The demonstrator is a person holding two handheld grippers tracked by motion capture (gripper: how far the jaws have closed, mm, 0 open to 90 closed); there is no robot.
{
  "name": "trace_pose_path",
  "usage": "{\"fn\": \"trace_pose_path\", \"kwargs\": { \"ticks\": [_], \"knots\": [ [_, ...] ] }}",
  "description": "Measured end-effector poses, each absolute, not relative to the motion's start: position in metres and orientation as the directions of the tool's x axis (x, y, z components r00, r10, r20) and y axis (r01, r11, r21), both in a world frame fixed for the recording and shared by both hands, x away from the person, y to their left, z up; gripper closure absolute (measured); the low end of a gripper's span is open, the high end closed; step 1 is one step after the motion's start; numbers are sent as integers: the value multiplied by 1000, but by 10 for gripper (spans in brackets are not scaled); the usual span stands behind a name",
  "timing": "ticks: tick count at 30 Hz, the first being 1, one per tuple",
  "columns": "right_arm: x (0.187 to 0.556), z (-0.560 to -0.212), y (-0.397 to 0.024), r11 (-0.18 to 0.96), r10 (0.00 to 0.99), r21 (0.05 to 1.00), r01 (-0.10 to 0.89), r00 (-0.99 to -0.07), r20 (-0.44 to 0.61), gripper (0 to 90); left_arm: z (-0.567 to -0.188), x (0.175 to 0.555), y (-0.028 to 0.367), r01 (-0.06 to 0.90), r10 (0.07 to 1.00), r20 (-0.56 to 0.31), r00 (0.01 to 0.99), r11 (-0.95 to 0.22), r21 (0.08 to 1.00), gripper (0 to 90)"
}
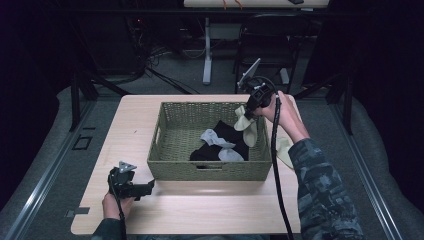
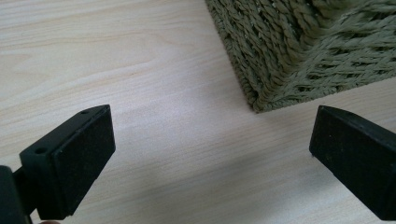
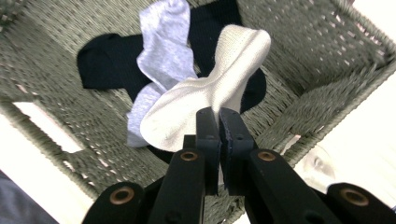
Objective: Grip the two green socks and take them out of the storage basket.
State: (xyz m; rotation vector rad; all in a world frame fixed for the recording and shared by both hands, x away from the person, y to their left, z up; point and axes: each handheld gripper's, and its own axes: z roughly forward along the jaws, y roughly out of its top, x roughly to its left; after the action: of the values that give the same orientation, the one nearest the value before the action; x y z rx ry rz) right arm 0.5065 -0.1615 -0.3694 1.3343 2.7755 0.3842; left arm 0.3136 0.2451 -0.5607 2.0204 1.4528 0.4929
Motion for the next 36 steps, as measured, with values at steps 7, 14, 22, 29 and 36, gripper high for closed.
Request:
{"fn": "trace_pose_path", "kwargs": {
  "ticks": [7, 14, 22, 29, 36],
  "knots": [
    [504, -347, -159, 602, 768, 256, 757, -636, 74, 876, -561, 314, 245, 721, 941, -45, 335, -226, 655, 2],
    [500, -322, -164, 594, 768, 292, 750, -636, 70, 876, -561, 314, 245, 723, 941, -47, 334, -224, 654, 2],
    [493, -303, -184, 568, 789, 321, 758, -613, 54, 876, -560, 313, 245, 721, 941, -47, 335, -224, 656, 2],
    [484, -292, -215, 527, 816, 353, 773, -576, 44, 876, -560, 313, 246, 720, 942, -48, 333, -222, 658, 2],
    [476, -295, -252, 483, 849, 352, 802, -527, 36, 875, -560, 313, 245, 720, 944, -41, 326, -221, 658, 2]
  ]
}}
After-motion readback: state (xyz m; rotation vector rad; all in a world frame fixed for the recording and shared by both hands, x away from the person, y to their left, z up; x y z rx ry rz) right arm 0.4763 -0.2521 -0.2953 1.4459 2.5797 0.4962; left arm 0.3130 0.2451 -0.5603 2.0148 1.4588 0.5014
